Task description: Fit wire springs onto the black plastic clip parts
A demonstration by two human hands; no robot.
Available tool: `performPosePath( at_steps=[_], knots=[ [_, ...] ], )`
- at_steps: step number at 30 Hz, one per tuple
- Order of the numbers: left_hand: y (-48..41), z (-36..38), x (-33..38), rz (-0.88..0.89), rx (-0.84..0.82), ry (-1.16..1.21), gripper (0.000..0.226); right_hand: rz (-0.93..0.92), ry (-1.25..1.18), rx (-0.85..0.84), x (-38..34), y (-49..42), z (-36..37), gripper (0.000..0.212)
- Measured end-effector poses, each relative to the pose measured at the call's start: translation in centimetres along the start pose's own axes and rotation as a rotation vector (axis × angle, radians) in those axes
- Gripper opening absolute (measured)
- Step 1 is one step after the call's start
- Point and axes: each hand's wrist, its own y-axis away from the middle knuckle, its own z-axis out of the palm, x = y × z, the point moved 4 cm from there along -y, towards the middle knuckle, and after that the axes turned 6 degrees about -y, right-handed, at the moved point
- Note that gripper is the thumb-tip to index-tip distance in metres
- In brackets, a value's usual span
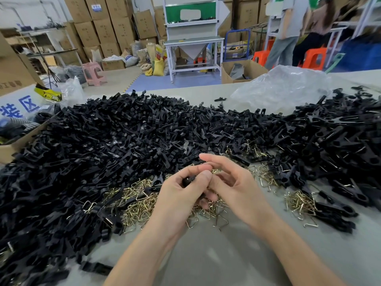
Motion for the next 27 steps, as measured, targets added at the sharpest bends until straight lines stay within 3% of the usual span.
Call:
performPosePath(
  at_steps=[3, 9, 13, 16, 21, 24, 27],
  knots=[
    [0.1, 0.0, 0.3, 0.004, -0.016, 0.005, 0.021, 0.018, -0.089, -0.022, -0.1, 0.0, 0.1, 0.030],
    [0.0, -0.3, 0.6, 0.024, 0.007, 0.049, 0.029, 0.010, -0.094, -0.111, -0.3, 0.3, 0.7, 0.048],
    [0.0, -0.4, 0.4, 0.016, -0.018, -0.037, 0.032, -0.074, 0.166, -0.149, 0.2, 0.7, 1.3, 0.063],
    [0.2, -0.1, 0.4, 0.020, -0.070, -0.158, 0.024, -0.159, 0.264, -0.155, 0.1, 0.5, 1.1, 0.052],
    [0.1, 0.0, -0.2, -0.011, -0.103, -0.199, 0.048, -0.196, 0.317, -0.180, 0.2, 0.5, 0.5, 0.047],
    [-0.1, 0.2, -0.1, -0.003, -0.100, -0.094, 0.069, -0.249, 0.355, -0.017, -0.2, -0.2, -0.6, 0.029],
    [-0.2, -0.7, 0.4, 0.083, 0.026, -0.074, 0.058, -0.263, 0.155, 0.401, -1.7, -1.0, -5.6, 0.029]
  ],
)
